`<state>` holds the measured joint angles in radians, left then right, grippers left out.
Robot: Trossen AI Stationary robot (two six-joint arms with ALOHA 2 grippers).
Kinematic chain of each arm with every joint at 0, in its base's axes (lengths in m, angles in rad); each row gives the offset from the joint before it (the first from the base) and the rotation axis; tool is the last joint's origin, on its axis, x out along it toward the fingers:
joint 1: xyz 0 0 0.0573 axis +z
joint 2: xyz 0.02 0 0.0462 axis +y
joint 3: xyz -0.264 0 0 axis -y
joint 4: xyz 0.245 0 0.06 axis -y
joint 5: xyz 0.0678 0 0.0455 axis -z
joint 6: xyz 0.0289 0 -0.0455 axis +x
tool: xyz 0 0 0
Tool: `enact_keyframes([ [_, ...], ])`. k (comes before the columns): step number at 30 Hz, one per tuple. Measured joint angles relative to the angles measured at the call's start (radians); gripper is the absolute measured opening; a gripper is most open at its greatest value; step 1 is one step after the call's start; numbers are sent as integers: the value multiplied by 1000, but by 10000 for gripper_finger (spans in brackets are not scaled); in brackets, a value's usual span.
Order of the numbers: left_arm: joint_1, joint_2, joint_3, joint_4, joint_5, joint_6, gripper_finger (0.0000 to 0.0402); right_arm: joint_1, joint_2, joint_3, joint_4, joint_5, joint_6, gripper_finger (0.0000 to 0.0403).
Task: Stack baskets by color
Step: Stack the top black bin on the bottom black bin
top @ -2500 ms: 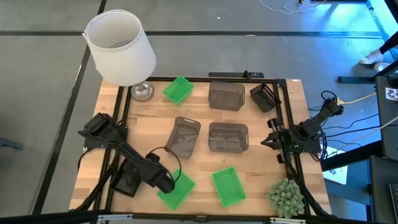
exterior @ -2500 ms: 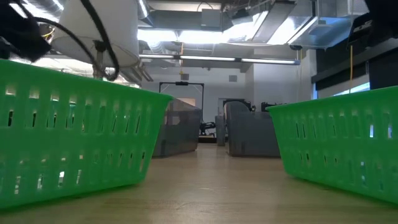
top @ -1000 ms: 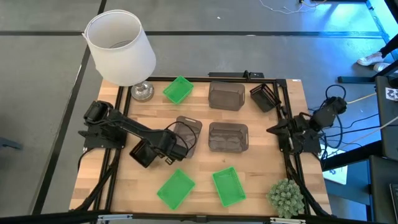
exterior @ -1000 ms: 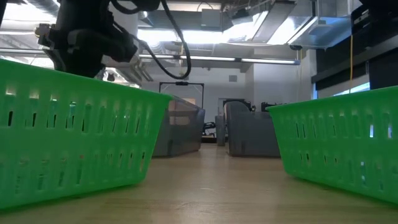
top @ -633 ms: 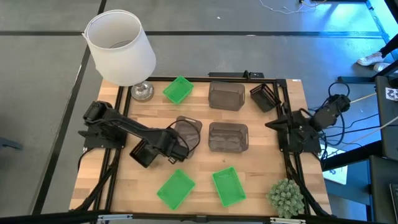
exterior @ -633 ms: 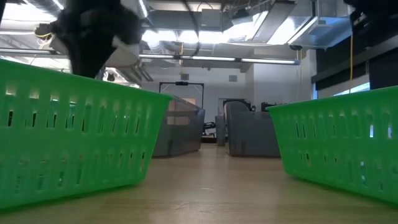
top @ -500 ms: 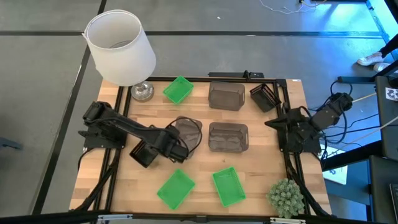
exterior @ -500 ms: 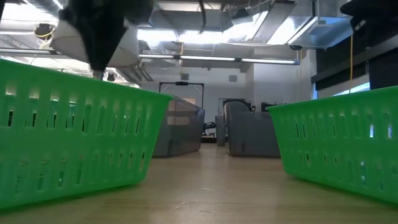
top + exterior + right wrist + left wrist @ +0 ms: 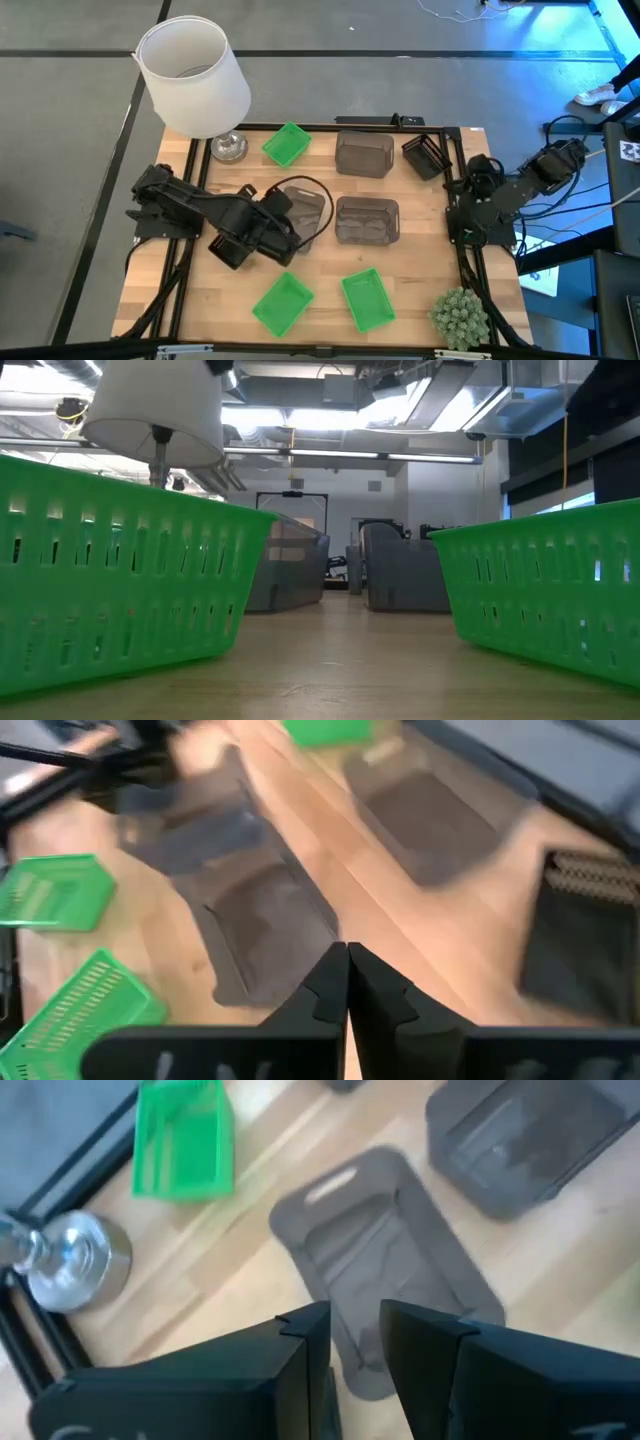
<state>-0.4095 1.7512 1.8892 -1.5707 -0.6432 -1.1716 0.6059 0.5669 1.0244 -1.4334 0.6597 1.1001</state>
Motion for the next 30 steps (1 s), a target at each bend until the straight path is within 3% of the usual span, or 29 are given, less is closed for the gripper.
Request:
enact_keyframes([
  [5,1,0,82,0,-46,61,82,-48,59,75,-140,-92,182,7],
  [16,5,-64,155,-2,-151,110,82,-69,60,85,-8,-137,250,7],
  [26,10,-87,153,0,-183,109,82,-69,60,65,5,2,230,7],
  [30,10,-88,153,0,-186,110,82,-74,60,65,3,9,233,4],
])
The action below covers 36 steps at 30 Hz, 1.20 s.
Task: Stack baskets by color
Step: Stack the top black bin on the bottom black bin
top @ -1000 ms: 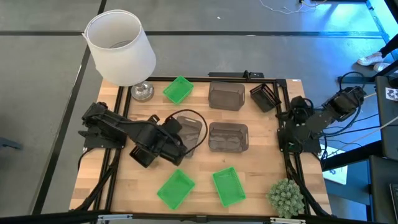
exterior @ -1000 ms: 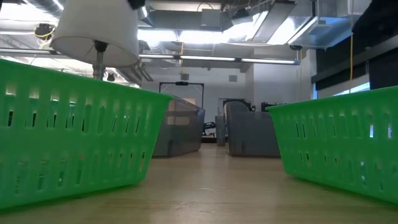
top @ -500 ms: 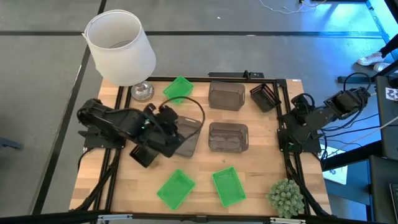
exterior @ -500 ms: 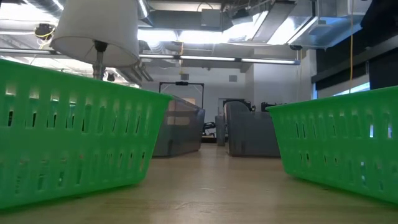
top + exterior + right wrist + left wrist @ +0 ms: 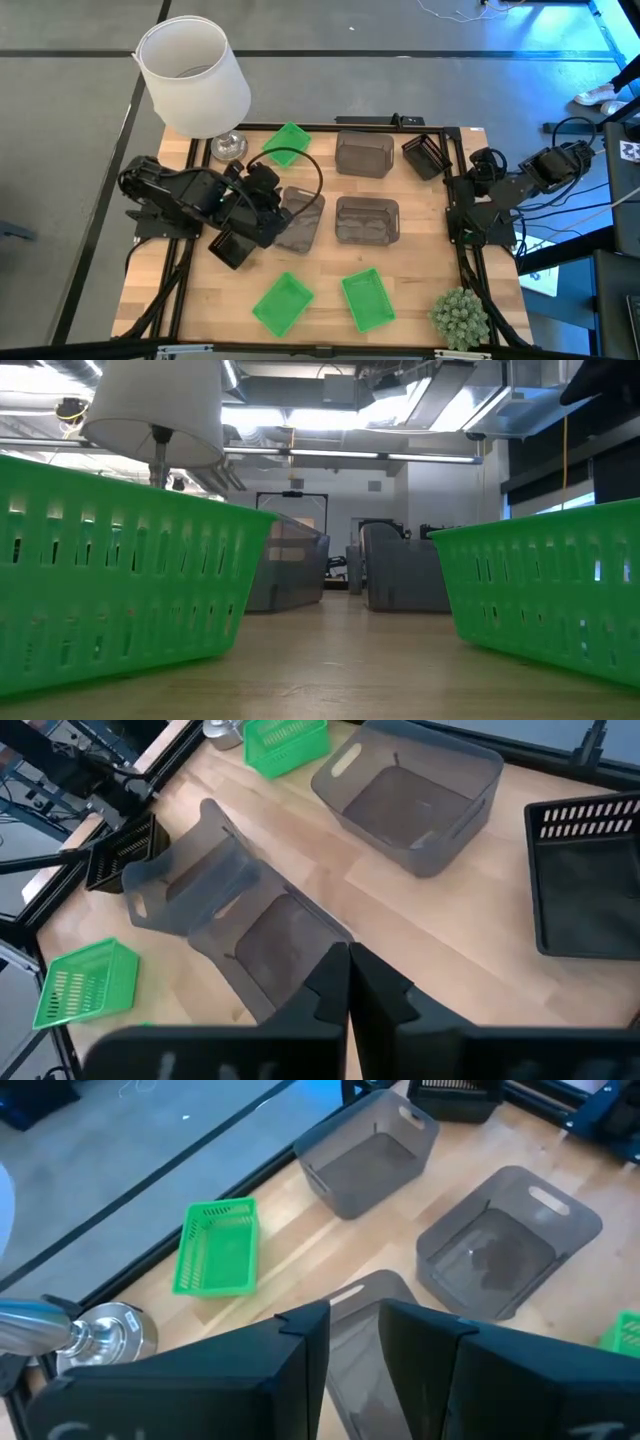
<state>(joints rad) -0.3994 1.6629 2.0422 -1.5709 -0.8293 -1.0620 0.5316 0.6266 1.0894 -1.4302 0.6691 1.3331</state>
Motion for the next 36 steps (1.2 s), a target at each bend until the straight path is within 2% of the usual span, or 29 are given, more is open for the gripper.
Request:
enact_keyframes([
  [6,20,0,0,0,-4,-1,82,-80,25,3,-41,-78,25,2],
  [13,64,-12,-1,0,-22,0,82,-232,129,71,-144,-195,13,1],
  [23,106,-11,-1,0,-21,81,82,-471,357,223,-124,-401,-378,0],
  [28,106,-29,-1,1,-17,105,82,-651,485,297,-110,-428,-542,0],
  [31,104,-61,-1,0,-35,109,82,-774,545,303,-104,-445,-626,0],
  [36,102,-112,-1,0,-60,185,82,-927,621,274,-13,-590,-768,4],
])
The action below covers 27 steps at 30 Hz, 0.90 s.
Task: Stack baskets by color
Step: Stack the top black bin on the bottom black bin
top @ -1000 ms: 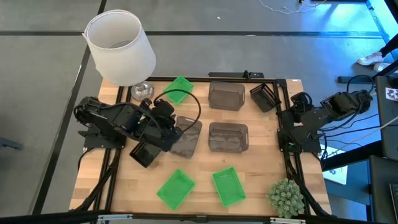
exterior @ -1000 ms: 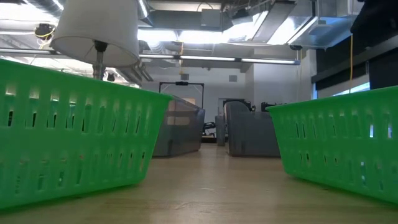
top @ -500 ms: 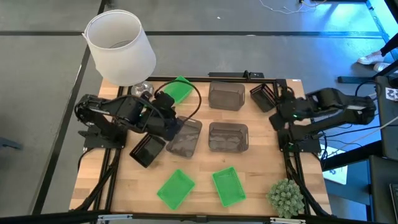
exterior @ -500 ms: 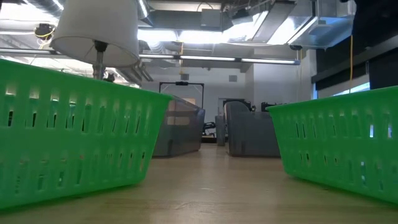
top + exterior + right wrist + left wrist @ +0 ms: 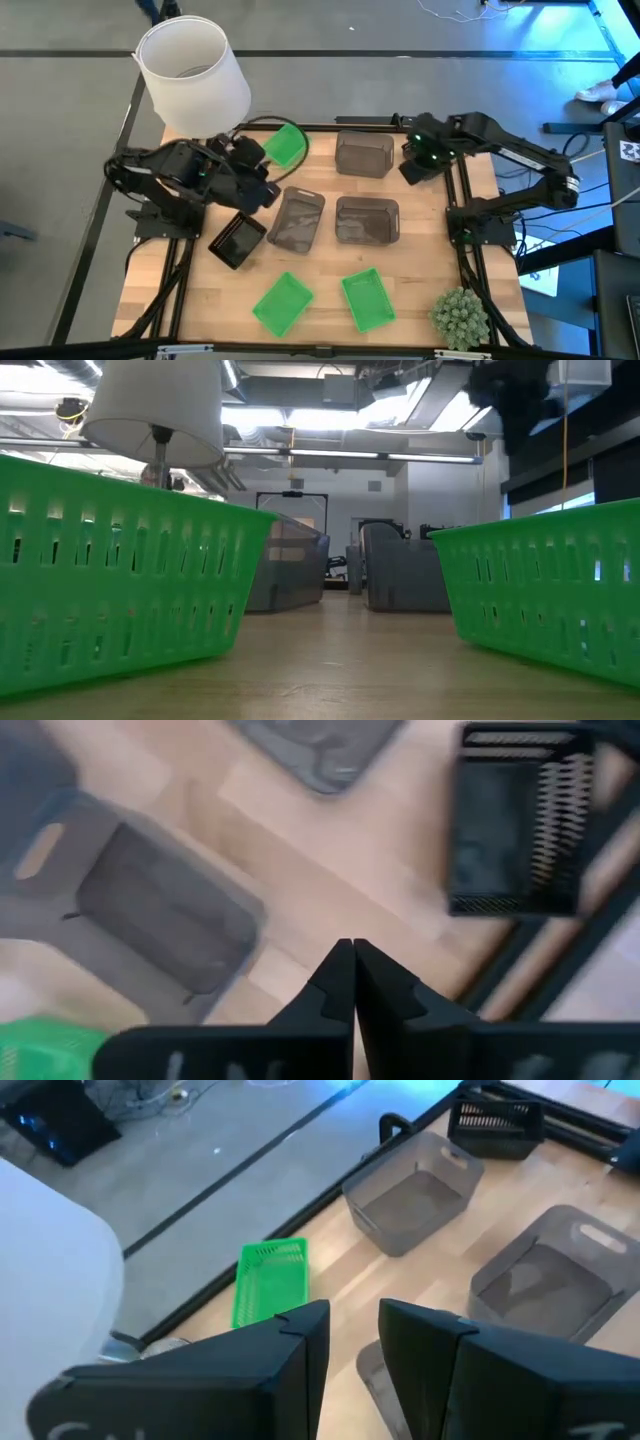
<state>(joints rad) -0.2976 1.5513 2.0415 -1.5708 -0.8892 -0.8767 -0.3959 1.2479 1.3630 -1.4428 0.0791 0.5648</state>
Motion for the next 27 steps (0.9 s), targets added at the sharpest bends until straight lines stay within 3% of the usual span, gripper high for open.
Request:
enact_keyframes([
  [4,0,-31,1,-1,-13,38,82,-68,64,0,52,-109,-119,15],
  [12,1,-34,0,0,-12,78,82,-165,219,0,61,-105,-216,34],
  [18,1,-34,0,0,-11,101,82,-218,305,0,112,-99,-285,77],
  [24,1,-34,0,0,-11,97,82,-272,362,0,118,39,-218,136],
  [27,1,-34,0,0,-11,96,82,-307,388,0,129,44,-205,151],
])
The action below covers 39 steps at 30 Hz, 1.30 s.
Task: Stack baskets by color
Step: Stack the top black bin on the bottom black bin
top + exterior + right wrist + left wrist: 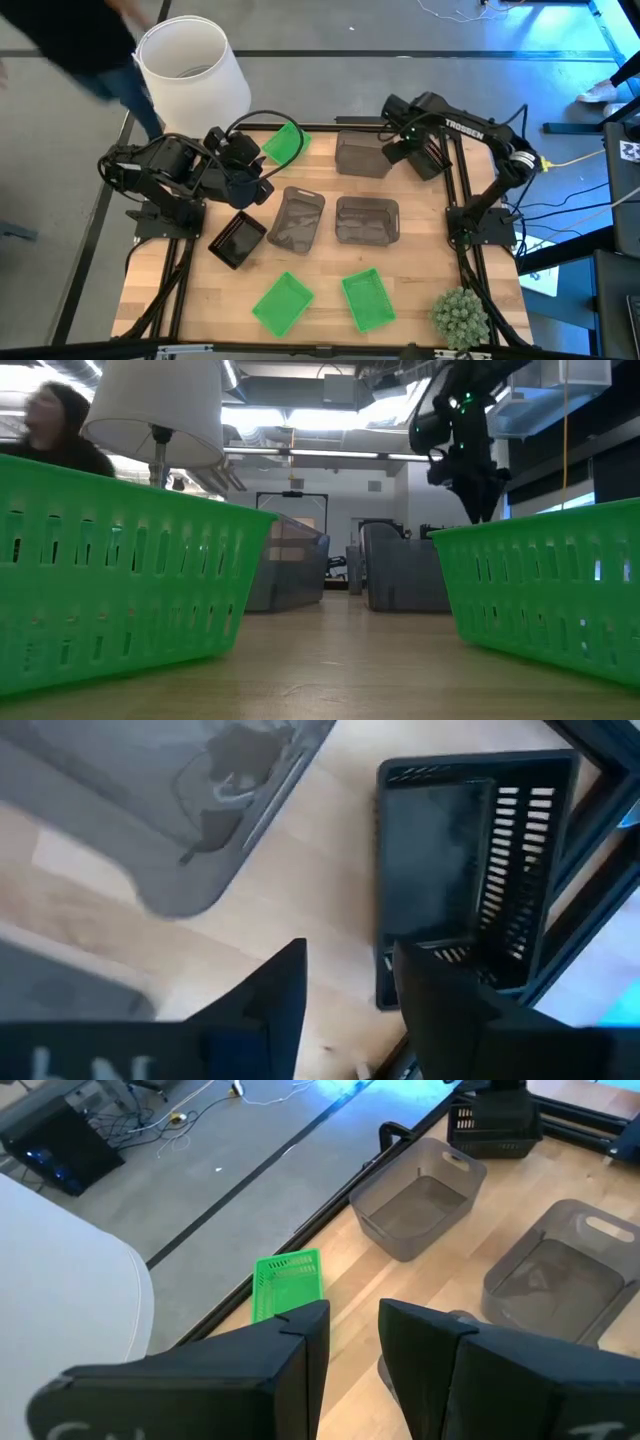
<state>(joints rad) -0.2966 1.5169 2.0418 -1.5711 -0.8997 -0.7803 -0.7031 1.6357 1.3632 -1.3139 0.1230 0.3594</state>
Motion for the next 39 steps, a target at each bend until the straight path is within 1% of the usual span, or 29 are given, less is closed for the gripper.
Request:
enact_keyframes([
  [4,0,0,0,0,15,-1,82,-44,43,0,12,-38,-5,155],
  [16,0,0,0,0,23,2,82,-117,178,0,15,-30,-51,155],
  [28,0,0,0,0,22,5,82,-139,282,-1,49,-25,-84,155],
  [35,0,0,0,0,21,5,82,-140,316,-1,88,14,-106,155],
  [39,0,0,0,0,22,5,82,-139,318,-1,93,15,-107,140],
])
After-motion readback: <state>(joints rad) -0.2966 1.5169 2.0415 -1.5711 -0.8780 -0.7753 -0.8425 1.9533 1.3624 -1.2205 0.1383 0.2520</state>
